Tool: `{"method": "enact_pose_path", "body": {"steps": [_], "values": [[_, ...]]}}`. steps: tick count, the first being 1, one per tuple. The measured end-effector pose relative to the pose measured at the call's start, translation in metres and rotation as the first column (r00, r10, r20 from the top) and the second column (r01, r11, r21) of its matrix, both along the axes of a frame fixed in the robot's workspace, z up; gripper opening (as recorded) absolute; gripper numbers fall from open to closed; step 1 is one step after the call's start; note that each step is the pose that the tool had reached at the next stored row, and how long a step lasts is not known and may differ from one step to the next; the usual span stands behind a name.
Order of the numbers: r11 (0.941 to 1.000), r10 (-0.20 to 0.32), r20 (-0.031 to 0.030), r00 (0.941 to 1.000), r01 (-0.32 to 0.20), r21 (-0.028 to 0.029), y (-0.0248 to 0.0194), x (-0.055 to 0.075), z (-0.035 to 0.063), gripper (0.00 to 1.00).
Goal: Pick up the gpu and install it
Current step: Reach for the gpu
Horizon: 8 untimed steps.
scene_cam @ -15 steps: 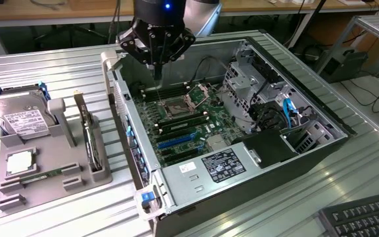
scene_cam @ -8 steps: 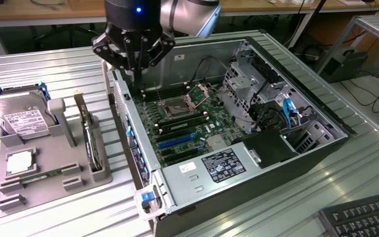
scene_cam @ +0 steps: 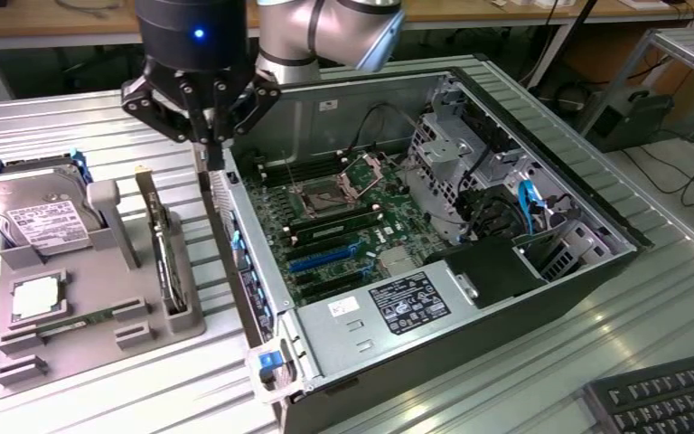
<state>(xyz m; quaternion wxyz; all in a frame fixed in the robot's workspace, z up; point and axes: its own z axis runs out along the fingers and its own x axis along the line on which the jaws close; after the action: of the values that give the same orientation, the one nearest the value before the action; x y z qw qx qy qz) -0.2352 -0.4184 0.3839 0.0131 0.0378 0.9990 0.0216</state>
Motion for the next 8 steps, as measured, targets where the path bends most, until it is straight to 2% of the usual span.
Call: {"method": "enact_pose_path", "body": {"steps": [8], "values": [[1.0, 0.0, 0.0, 1.0, 0.0, -0.0003, 0.0, -0.039, -0.0126, 0.11]]}}
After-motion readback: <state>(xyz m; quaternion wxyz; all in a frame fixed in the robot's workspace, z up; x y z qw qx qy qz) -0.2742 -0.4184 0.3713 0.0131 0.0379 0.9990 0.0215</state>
